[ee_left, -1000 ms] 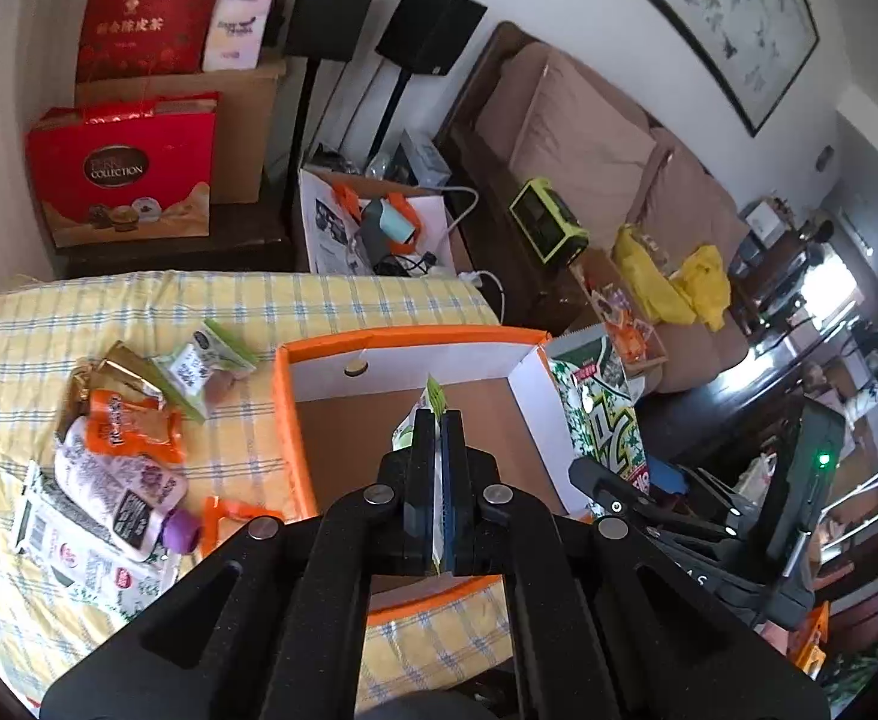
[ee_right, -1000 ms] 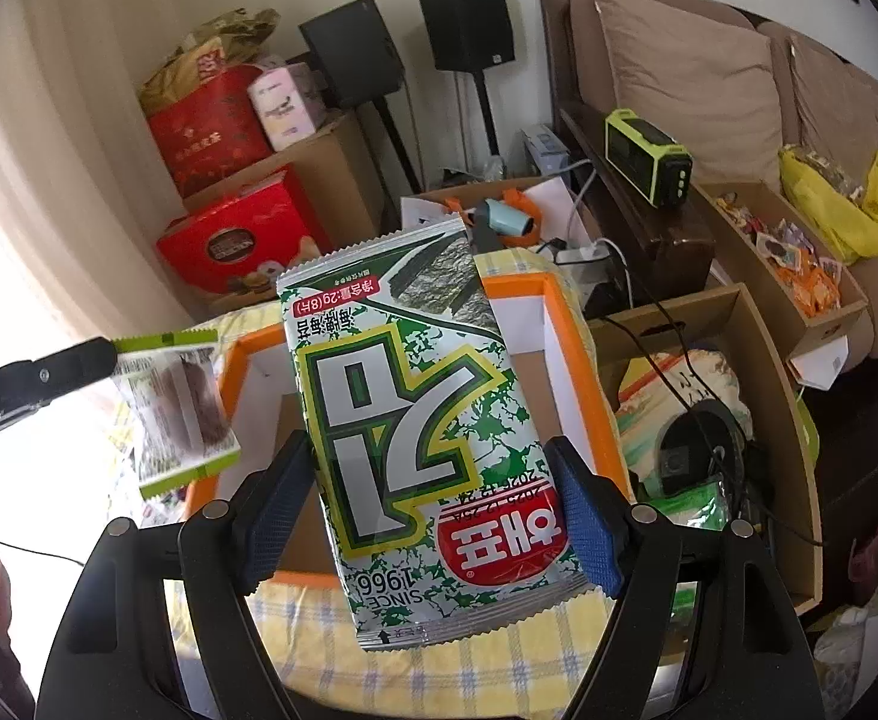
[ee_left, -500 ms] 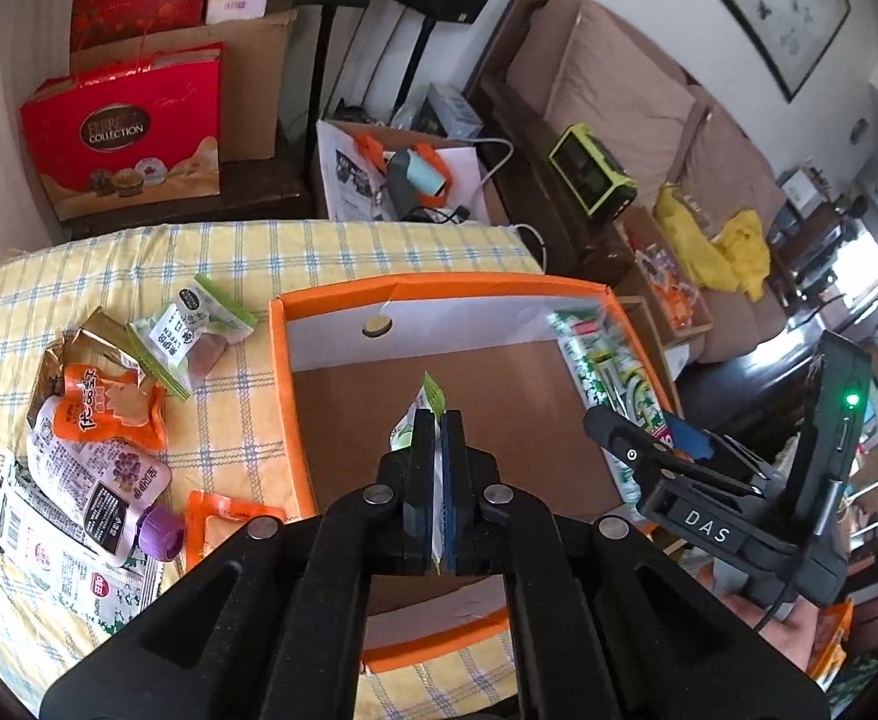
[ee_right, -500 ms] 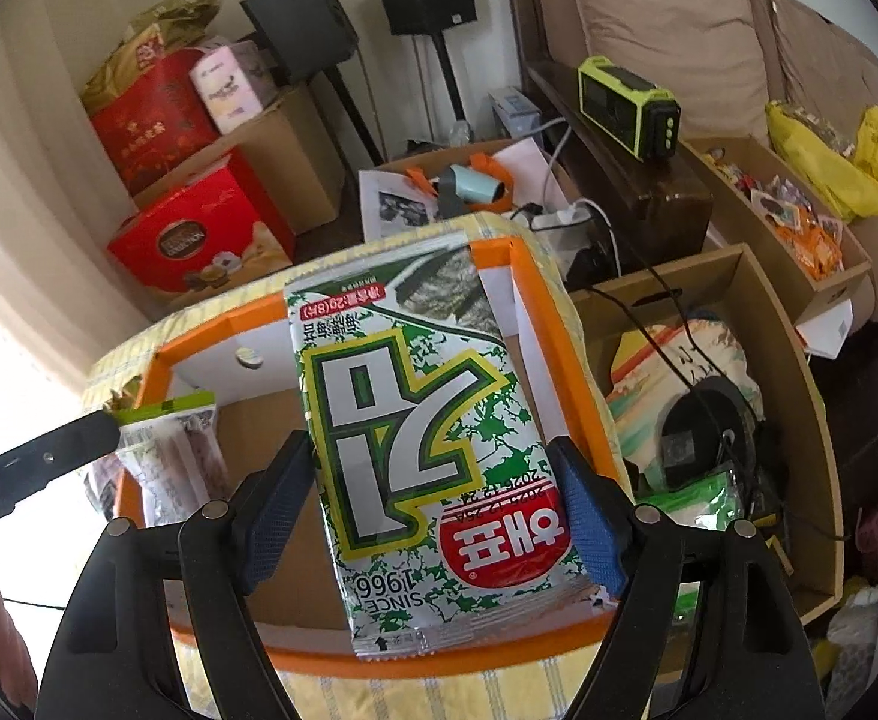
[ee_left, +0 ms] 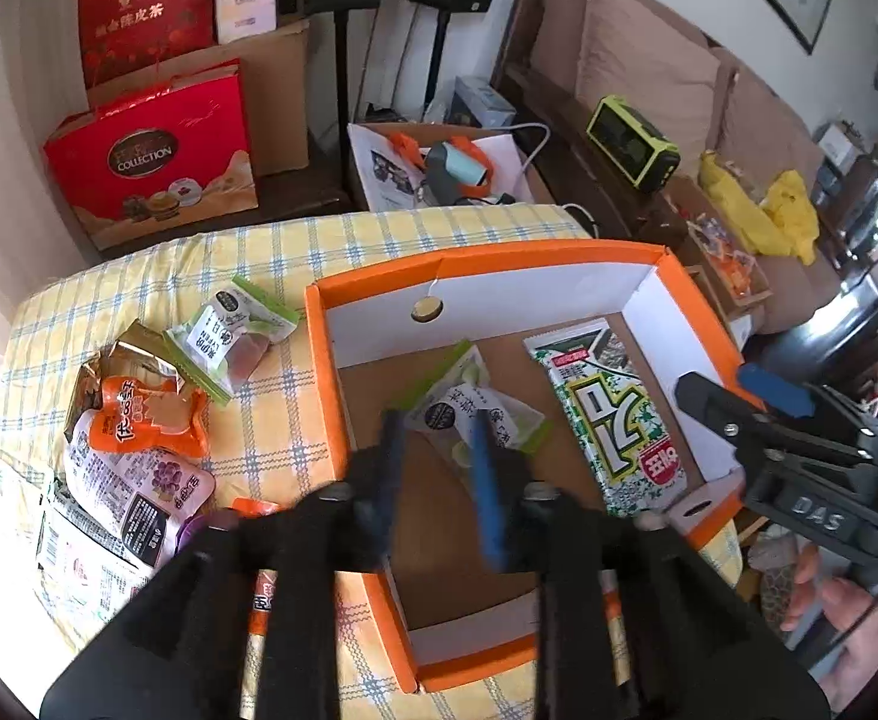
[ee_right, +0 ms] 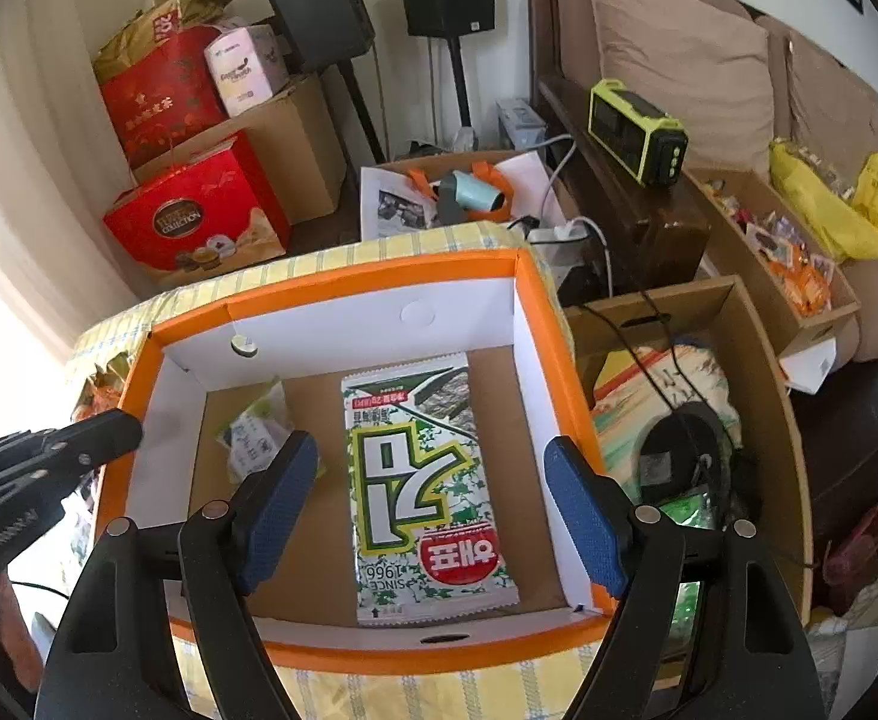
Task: Organize objects
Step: 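Lower the seaweed packet into the orange box and open the right gripper, then withdraw the right tool from the box toward the snack pile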
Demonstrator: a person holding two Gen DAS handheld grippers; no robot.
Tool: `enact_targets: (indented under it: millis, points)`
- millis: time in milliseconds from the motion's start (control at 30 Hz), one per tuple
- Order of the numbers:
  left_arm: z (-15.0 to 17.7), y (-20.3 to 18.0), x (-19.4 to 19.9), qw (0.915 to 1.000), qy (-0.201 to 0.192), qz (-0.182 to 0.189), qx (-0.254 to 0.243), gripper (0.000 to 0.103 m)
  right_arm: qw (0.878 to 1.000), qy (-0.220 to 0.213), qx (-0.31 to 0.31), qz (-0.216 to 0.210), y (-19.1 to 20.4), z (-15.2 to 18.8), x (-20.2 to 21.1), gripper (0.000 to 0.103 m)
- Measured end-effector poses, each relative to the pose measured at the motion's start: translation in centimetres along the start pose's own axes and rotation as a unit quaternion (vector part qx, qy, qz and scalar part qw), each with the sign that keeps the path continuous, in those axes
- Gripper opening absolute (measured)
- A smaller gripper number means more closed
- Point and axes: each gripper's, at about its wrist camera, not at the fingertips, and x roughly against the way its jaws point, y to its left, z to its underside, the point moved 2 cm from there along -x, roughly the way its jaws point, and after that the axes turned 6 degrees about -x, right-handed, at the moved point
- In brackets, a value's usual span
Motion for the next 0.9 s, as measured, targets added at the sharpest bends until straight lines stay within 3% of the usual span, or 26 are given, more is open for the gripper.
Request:
enact_targets:
  millis: [167,267,400,533,600,900]
  points:
    - [0.5,0.1,0.2,0.9999,-0.003,-0.012,-0.011,0.039,1.000,-0.009,0.008,0.009,0.2,-0.2,0.9,0.085]
    - [0.7,0.3,0.5,0.9997,-0.007,-0.021,-0.008,0.055,1.000,-0.010,0.017,0.014,0.5,-0.3,1.3,0.091]
    - [0.8,0.9,1.4,0.9998,-0.017,-0.004,0.009,0.071,0.999,-0.019,0.025,0.019,1.1,-0.2,1.9,0.101]
    - [0.9,1.8,2.3,0.9994,-0.027,0.000,0.022,0.076,0.999,-0.027,0.028,0.019,1.6,0.0,2.7,0.103]
    - [1.0,2.2,2.9,0.9991,-0.035,-0.003,0.025,0.091,0.999,-0.030,0.031,0.022,2.0,0.1,3.0,0.103]
    - [1.2,4.6,5.4,0.9968,-0.064,-0.024,0.042,0.103,0.998,-0.038,0.037,0.017,3.6,0.3,4.1,0.103]
